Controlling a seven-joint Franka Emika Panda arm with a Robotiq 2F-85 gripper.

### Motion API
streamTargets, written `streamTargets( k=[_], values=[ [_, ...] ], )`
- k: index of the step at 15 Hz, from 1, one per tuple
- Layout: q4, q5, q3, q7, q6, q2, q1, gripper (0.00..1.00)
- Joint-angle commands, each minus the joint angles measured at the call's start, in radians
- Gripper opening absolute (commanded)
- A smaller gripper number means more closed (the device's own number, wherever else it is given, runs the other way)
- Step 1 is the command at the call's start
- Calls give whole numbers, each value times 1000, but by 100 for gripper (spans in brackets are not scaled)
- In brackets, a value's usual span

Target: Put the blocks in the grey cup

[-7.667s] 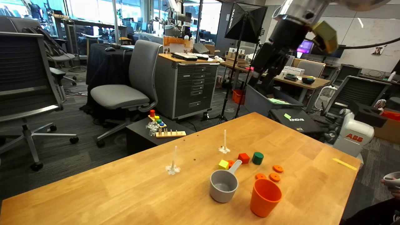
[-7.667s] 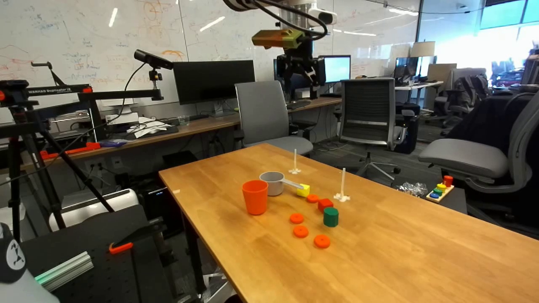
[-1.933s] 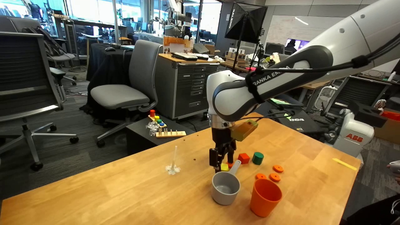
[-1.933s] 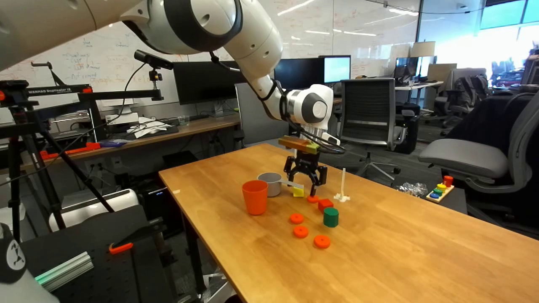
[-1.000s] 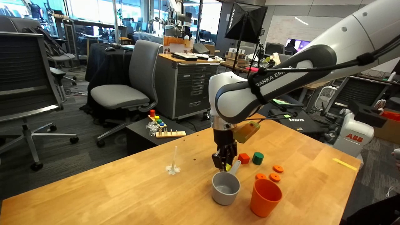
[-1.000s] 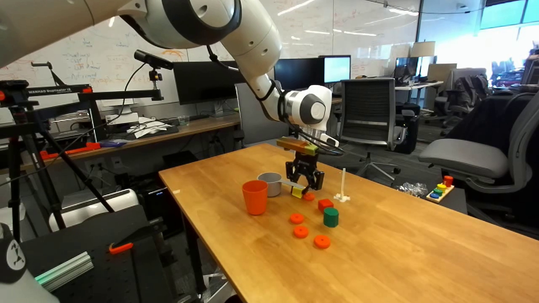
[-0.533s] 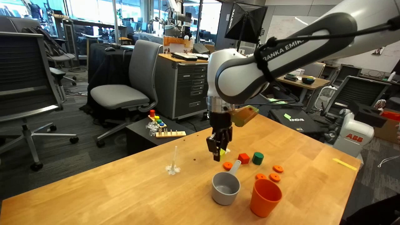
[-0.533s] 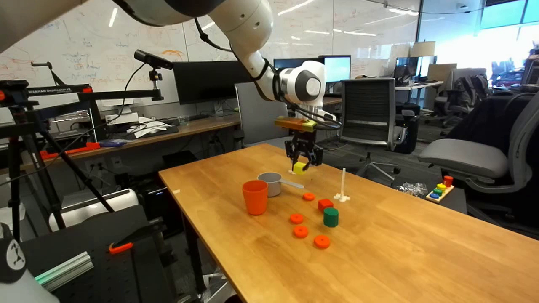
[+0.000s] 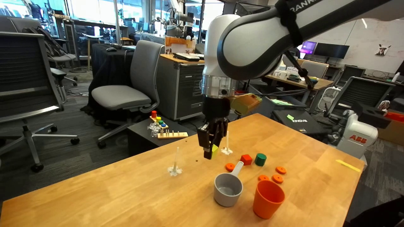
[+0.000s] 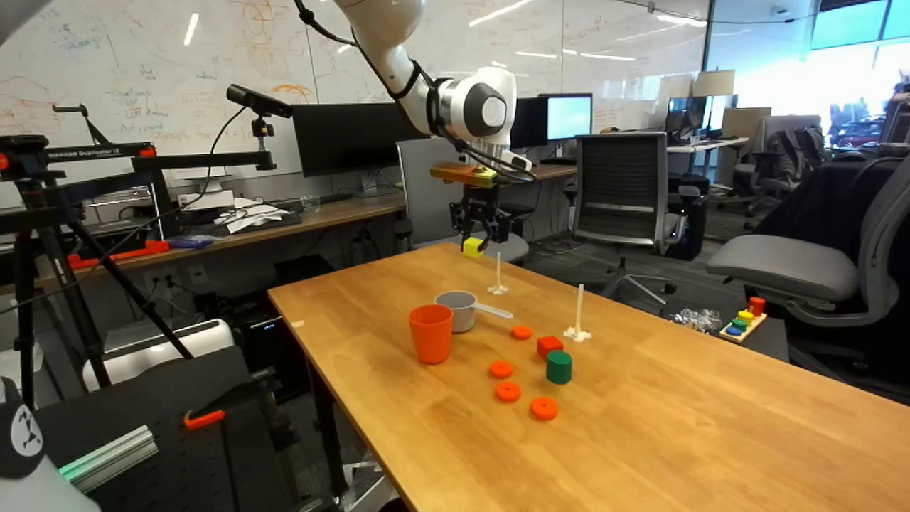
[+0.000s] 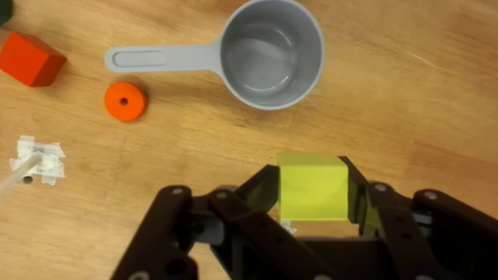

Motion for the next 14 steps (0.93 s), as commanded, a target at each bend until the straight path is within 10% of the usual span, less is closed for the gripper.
streamTargets(
  k=[1, 10, 11, 14],
  values=[
    [-197, 65, 31, 24, 86, -92, -19, 18],
    [-473, 85, 5, 35, 256, -193, -31, 18],
    [-484, 98, 9, 37, 254, -202, -39, 68],
    [-517, 80, -4, 47, 273, -228, -34, 84]
  ],
)
